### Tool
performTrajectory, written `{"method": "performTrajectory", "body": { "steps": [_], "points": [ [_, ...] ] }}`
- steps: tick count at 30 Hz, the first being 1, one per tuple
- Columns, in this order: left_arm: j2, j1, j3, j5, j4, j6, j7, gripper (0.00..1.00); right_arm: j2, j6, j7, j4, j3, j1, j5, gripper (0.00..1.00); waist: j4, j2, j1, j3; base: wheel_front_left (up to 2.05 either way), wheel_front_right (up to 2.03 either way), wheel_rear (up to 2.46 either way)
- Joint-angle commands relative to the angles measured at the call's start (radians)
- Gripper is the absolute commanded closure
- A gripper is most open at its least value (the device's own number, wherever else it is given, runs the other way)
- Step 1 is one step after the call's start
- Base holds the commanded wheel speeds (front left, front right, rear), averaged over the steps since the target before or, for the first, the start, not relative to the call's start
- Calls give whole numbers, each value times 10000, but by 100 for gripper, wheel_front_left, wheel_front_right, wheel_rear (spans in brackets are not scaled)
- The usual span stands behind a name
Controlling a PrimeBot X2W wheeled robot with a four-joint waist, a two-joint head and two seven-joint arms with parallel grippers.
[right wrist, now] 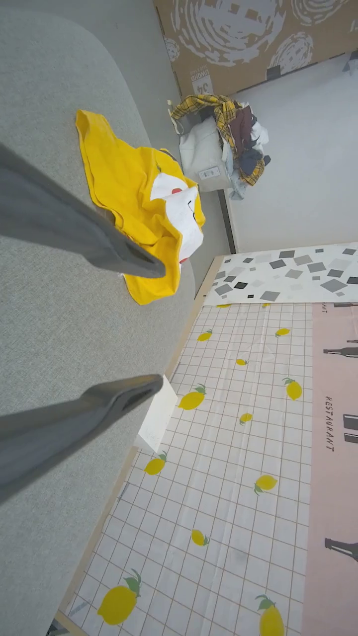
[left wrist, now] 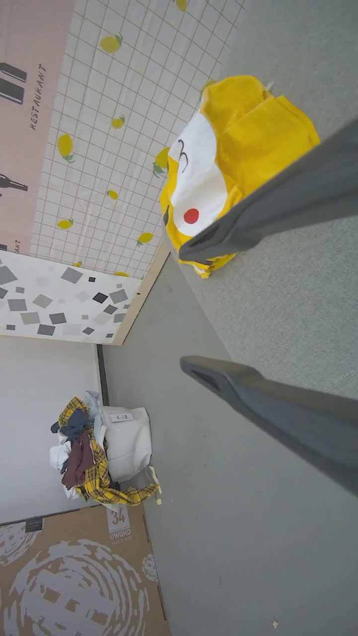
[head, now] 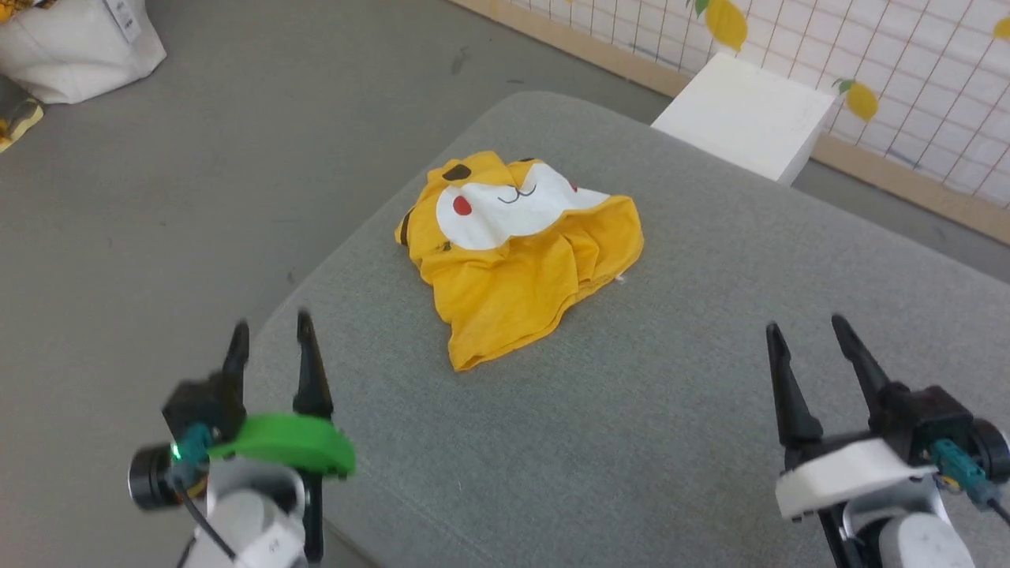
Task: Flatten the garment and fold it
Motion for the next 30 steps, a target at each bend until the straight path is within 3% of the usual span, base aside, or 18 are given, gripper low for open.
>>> {"method": "performTrajectory", "body": {
  "steps": [1, 8, 14, 19, 24, 30],
  "points": [
    [62, -545, 50, -249, 41, -155, 95, 0, 5, -17, 88, -175, 69, -327, -152, 0, -475, 0, 0, 900, 0, 0, 0],
    [451, -3652, 412, -1293, 716, -921, 1484, 0, 5, -17, 480, -758, 442, -1271, -768, 0, -1723, 0, 0, 2978, 0, 0, 0],
    [1041, -6001, 698, -1921, 1472, -1236, 2950, 0, 5, -17, 469, -875, 702, -2066, -1023, 0, -2876, 0, 0, 4490, 0, 0, 0],
    [1544, -7205, 856, -2624, 2089, -1441, 4874, 0, 5, -17, 321, -864, 885, -2627, -1012, 0, -3745, 0, 0, 5415, 0, 0, 0],
    [2176, -7503, 1125, -3271, 2596, -1130, 7191, 0, 5, -17, 47, -667, 944, -2982, -746, 0, -4416, 0, 0, 5918, 0, 0, 0],
    [2402, -6777, 1275, -3840, 2790, -225, 9644, 0, 5, -17, -238, -289, 911, -3092, -587, 0, -4728, 0, 0, 6037, 0, 0, 0]
  ]
}}
